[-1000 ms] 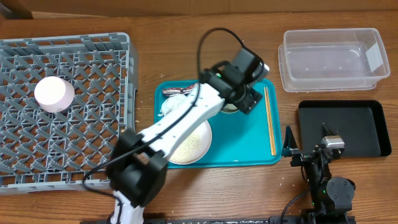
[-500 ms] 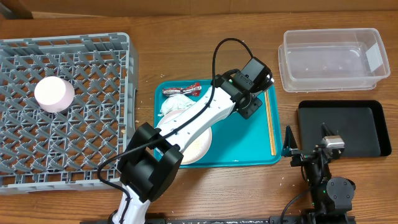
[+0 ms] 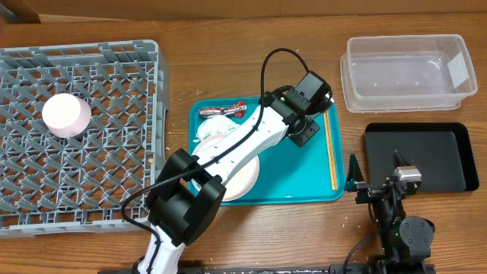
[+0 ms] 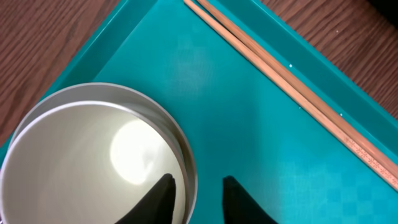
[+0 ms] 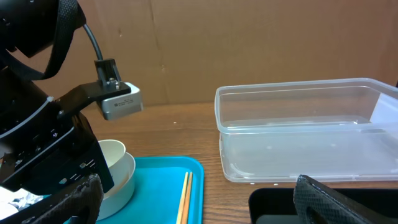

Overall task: Sort waste into correct bins and load items into the dishwasher
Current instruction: 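Grasp the white cup off its saucer with the left gripper, then carry the white cup to the rack and set it down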

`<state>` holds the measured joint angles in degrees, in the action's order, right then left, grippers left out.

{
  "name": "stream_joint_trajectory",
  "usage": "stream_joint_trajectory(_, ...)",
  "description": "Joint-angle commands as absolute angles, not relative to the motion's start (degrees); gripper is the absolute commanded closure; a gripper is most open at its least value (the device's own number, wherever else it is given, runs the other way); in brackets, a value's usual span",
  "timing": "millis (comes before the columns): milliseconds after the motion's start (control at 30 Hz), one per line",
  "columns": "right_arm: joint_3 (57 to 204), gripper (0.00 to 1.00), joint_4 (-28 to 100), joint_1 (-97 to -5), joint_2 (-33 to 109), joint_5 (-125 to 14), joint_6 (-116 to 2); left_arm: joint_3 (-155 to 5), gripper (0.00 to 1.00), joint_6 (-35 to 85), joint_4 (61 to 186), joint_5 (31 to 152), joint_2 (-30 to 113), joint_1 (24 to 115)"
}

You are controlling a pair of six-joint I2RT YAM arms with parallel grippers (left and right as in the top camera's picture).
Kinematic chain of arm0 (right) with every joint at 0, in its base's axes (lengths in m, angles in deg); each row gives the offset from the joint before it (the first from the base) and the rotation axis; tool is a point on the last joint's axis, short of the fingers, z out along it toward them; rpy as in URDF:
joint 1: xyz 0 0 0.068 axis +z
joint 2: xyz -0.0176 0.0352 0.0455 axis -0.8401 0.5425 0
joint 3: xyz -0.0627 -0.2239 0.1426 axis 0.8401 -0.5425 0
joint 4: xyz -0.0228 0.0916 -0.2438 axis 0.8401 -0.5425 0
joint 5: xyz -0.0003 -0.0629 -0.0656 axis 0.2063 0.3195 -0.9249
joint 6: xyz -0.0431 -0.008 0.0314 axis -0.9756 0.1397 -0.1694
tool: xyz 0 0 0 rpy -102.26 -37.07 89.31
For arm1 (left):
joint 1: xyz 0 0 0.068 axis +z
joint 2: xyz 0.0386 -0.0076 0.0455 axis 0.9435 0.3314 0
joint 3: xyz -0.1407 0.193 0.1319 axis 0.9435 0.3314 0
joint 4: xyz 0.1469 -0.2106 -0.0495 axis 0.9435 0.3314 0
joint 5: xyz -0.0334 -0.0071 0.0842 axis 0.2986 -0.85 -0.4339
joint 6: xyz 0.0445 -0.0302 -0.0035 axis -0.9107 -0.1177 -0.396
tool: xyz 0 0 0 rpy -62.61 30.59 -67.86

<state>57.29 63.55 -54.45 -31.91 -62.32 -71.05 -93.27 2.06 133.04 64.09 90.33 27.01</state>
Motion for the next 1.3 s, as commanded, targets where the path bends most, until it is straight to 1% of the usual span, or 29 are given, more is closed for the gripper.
stream_joint_trajectory(0, 56.7, 0.0, 63.9, -54.6, -32.5, -62.6, -71.4, -93.4, 0.81, 1.8, 132.8, 63.4, 91.5, 27.2)
stream_joint_trajectory(33, 56.7, 0.0, 63.9, -54.6, -32.5, -62.6, -71.5, -93.5, 0.91, 1.8, 132.7, 63.5, 91.5, 27.3)
stream_joint_trajectory(67, 56.7, 0.0, 63.9, -54.6, -32.5, -62.6, -71.5, -93.6, 0.96, 2.0, 132.7, 63.5, 91.4, 27.3)
stream_joint_trajectory(200, 56.7, 0.0, 63.9, -54.6, -32.5, -62.6, -71.5, -96.2, 0.96, 4.0, 134.2, 63.4, 90.5, 27.4)
stream_joint_trajectory(367, 56.7, 0.0, 63.9, -54.6, -32.5, -62.6, -71.5, -106.3, 0.96, 5.5, 141.2, 63.3, 87.3, 28.9)
stream_joint_trajectory(467, 56.7, 0.0, 63.9, -54.6, -32.5, -62.6, -71.5, -113.5, 0.96, 8.5, 146.2, 63.3, 84.0, 31.8)
stream_joint_trajectory(600, 56.7, 0.0, 63.9, -54.6, -32.5, -62.6, -71.5, -120.1, 0.96, 15.4, 152.9, 63.5, 78.1, 39.1)
stream_joint_trajectory(700, 56.7, 0.0, 63.9, -54.6, -32.5, -62.6, -71.5, -121.2, 0.96, 21.0, 157.6, 63.5, 73.1, 47.3)
stream_joint_trajectory(733, 56.7, 0.0, 63.9, -54.6, -32.5, -62.6, -71.5, -121.2, 0.96, 23.4, 160.6, 64.2, 70.5, 53.8)
stream_joint_trajectory(767, 56.7, 0.01, 63.9, -54.6, -32.5, -62.6, -71.5, -121.2, 0.96, 23.7, 162.0, 65.2, 69.7, 57.1)
stream_joint_trajectory(933, 56.7, 0.0, 63.9, -54.6, -32.5, -62.6, -71.5, -120.5, 0.96, 23.0, 168.6, 77.7, 69.2, 77.0)
stream_joint_trajectory(1033, 56.7, 0.0, 63.9, -54.6, -32.5, -62.6, -71.4, -117.7, 0.96, 19.0, 169.8, 89.8, 70.4, 88.9)
stream_joint_trajectory(1100, 56.7, 0.0, 63.9, -54.6, -32.5, -62.6, -71.5, -114.3, 0.96, 15.2, 169.7, 101.6, 71.7, 96.7)
stream_joint_trajectory(1167, 56.7, 0.0, 63.9, -54.6, -32.5, -62.6, -71.5, -110.3, 0.96, 10.5, 169.7, 113.6, 73.6, 103.4)
stream_joint_trajectory(1267, 56.7, 0.0, 63.9, -54.6, -32.5, -62.6, -71.5, -105.1, 0.96, 6.6, 169.9, 124.0, 77.2, 110.6)
